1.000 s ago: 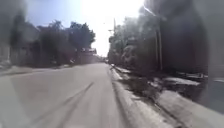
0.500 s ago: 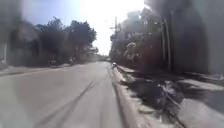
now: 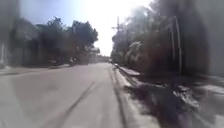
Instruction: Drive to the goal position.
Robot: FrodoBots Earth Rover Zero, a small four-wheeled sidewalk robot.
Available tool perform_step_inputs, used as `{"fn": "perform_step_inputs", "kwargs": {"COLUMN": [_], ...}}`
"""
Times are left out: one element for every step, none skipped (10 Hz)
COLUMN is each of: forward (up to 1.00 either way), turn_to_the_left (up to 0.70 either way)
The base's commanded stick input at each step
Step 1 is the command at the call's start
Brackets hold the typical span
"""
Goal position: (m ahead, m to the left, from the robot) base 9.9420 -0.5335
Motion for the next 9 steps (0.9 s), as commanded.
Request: {"fn": "perform_step_inputs", "kwargs": {"forward": [1.00, 1.00, 1.00, 1.00, 1.00, 1.00, 1.00, 1.00, 1.00], "turn_to_the_left": [0.00, 0.00, 0.00, 0.00, 0.00, 0.00, 0.00, -0.02, -0.31]}}
